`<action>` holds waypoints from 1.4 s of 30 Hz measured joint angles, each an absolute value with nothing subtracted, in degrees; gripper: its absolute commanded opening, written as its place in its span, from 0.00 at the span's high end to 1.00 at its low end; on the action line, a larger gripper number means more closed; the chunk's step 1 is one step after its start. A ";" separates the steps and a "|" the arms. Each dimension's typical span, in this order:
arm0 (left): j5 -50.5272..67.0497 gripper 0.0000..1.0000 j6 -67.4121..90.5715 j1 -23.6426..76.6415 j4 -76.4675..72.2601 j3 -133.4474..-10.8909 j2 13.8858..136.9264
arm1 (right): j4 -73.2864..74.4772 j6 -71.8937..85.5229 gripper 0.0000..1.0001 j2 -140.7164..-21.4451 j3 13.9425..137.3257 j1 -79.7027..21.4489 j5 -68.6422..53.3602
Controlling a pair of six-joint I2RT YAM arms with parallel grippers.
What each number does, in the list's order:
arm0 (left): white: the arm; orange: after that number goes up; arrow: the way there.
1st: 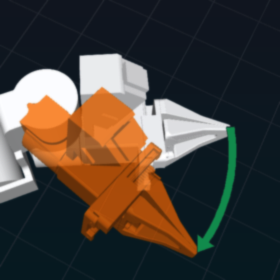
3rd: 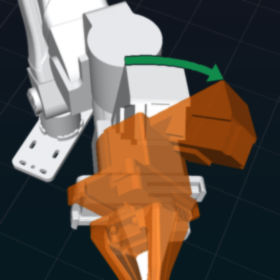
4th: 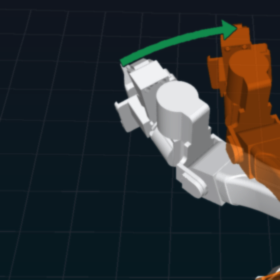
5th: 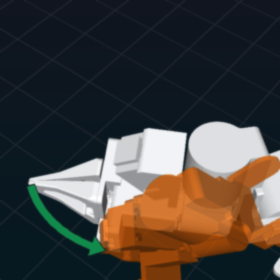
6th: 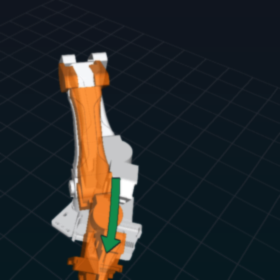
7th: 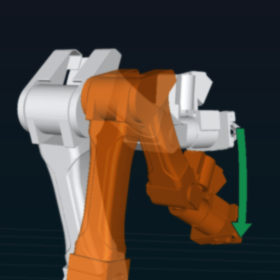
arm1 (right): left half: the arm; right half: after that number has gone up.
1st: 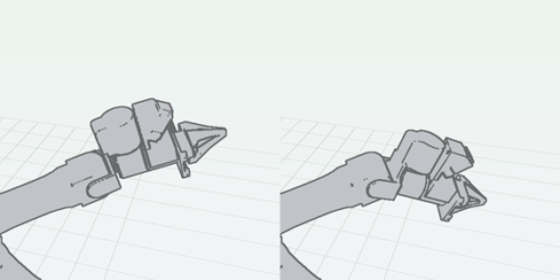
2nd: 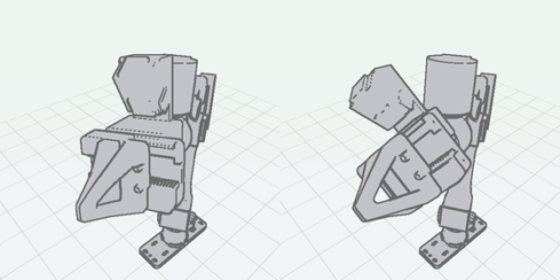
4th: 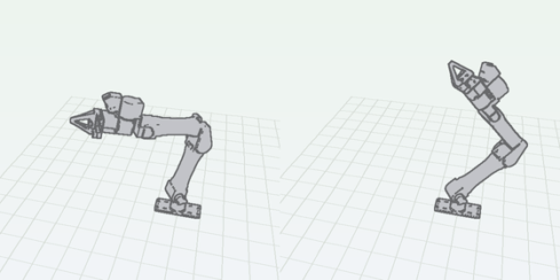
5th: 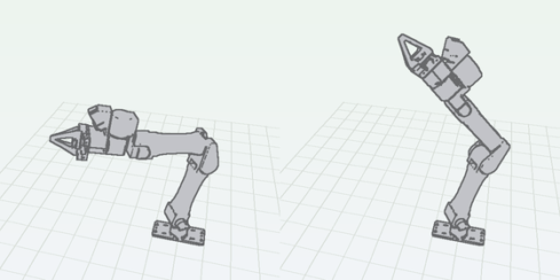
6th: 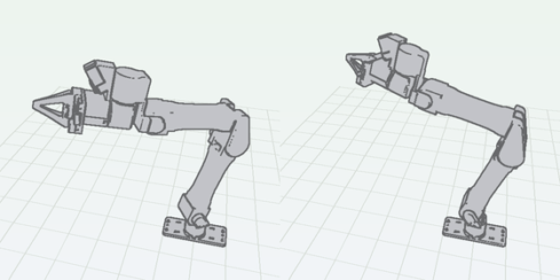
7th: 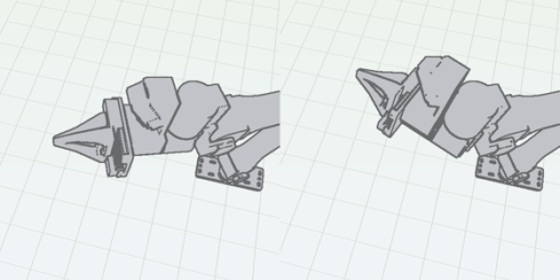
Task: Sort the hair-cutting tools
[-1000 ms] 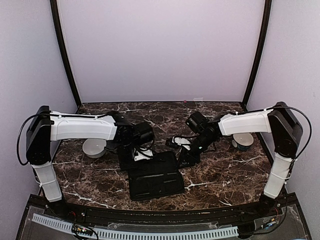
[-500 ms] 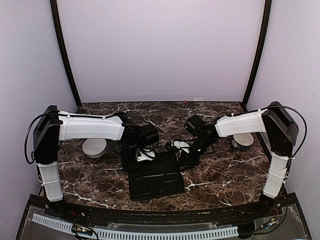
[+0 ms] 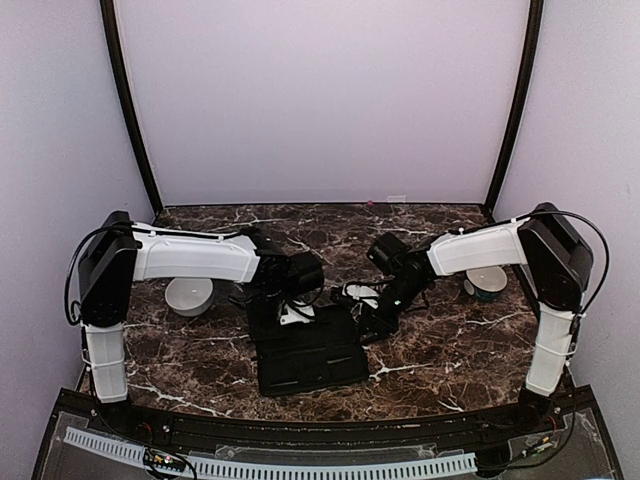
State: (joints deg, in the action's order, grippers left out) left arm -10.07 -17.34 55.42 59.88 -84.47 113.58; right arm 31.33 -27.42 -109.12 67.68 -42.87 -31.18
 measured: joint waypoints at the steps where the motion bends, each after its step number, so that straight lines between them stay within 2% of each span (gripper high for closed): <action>1: -9.96 1.00 -17.34 55.42 59.88 -84.75 113.80 | 31.33 -27.51 0.64 -109.12 67.70 -42.87 -31.20; 16: -6.24 1.00 -17.32 55.40 57.49 -86.98 116.03 | 31.35 -27.57 0.64 -109.32 67.70 -42.87 -31.53; 37: -0.86 1.00 -17.32 55.40 46.22 -85.97 117.30 | 31.27 -27.35 0.64 -109.40 67.83 -42.81 -31.97; 42: -1.04 0.89 -17.12 55.40 45.78 -85.71 117.30 | 31.29 -27.33 0.64 -109.58 67.96 -42.81 -31.99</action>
State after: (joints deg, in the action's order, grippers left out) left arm -1.04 -17.12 55.40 45.78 -85.71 117.30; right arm 31.29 -27.33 -109.58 67.96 -42.81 -31.99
